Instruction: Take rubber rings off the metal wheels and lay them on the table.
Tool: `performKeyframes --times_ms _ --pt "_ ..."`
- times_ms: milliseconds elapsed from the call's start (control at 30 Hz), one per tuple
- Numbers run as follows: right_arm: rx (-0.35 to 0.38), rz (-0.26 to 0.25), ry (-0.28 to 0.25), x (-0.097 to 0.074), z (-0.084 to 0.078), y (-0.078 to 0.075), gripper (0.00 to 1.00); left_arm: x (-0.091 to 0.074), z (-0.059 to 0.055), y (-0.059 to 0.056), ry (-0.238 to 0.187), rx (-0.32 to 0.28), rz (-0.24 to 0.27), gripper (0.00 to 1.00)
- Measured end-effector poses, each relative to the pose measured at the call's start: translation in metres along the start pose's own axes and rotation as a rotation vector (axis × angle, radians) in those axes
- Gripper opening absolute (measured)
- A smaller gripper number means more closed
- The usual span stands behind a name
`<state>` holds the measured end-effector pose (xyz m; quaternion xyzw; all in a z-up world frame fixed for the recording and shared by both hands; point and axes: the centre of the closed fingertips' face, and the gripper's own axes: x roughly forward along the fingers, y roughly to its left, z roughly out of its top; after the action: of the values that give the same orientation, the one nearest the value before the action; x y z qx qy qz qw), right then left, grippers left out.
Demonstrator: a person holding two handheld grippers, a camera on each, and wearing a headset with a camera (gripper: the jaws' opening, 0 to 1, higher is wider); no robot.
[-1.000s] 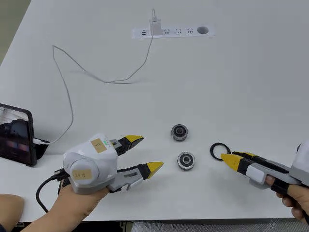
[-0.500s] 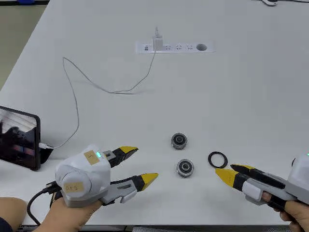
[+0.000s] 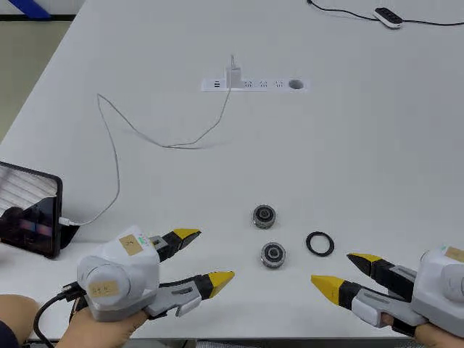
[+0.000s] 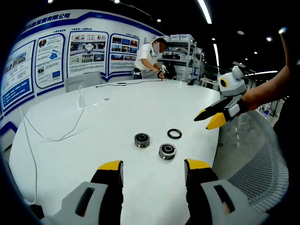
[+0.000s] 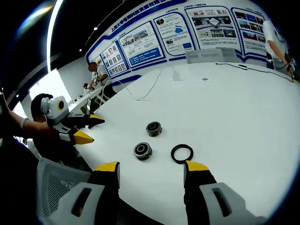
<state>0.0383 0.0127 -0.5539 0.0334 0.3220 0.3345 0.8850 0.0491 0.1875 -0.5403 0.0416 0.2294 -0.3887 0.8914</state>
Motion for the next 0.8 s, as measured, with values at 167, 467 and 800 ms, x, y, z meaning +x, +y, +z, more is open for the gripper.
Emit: performKeyframes --times_ms 167,467,800 --pt "-0.053 -0.033 0.013 -0.005 -0.005 -0.002 0.62 -0.002 -0.001 -0.005 -0.001 -0.001 -0.007 0.54" --pt "-0.112 -0.072 0.006 -0.011 -0.008 -0.007 0.68 -0.005 -0.004 -0.011 0.002 -0.012 -0.022 0.58" --pt "-0.219 -0.074 -0.008 -0.013 -0.009 -0.007 0.84 -0.005 -0.003 -0.013 -0.005 -0.043 -0.028 0.65"
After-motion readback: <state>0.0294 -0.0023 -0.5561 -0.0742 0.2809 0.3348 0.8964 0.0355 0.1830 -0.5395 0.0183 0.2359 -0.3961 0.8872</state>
